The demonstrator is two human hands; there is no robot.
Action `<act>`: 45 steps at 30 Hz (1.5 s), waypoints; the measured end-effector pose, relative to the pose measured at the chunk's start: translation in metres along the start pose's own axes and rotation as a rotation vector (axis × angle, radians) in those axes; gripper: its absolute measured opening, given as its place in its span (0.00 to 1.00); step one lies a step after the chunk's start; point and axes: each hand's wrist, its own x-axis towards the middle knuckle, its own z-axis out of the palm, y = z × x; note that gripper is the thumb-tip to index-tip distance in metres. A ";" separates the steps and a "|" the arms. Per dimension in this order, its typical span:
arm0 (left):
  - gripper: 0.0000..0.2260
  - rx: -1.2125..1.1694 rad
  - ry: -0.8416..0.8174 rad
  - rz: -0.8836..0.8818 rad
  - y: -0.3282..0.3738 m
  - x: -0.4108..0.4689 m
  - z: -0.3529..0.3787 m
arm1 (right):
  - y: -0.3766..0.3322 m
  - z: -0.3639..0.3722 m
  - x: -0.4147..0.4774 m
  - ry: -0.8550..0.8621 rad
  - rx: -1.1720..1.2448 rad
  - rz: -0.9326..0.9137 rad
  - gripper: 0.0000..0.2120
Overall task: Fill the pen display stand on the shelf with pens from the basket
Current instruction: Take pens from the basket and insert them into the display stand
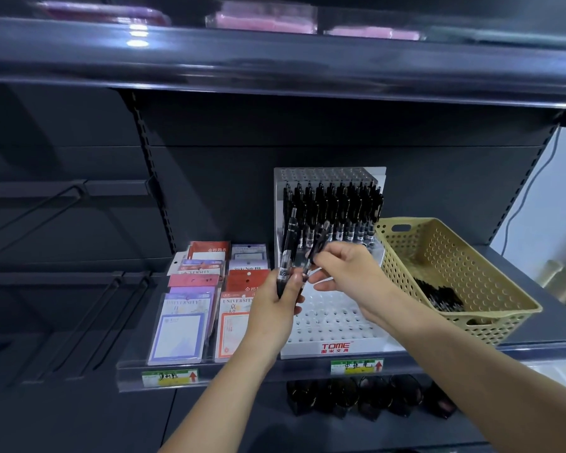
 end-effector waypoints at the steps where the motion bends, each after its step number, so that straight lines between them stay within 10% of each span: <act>1: 0.05 -0.006 0.000 0.002 0.000 0.000 0.000 | 0.000 0.000 0.001 0.013 -0.007 0.002 0.08; 18: 0.07 -0.015 0.153 -0.092 -0.001 0.005 -0.021 | -0.044 -0.034 0.039 0.406 -0.373 -0.315 0.09; 45: 0.14 0.115 0.087 -0.068 0.000 0.001 -0.019 | -0.008 -0.025 0.052 0.258 -0.626 -0.246 0.12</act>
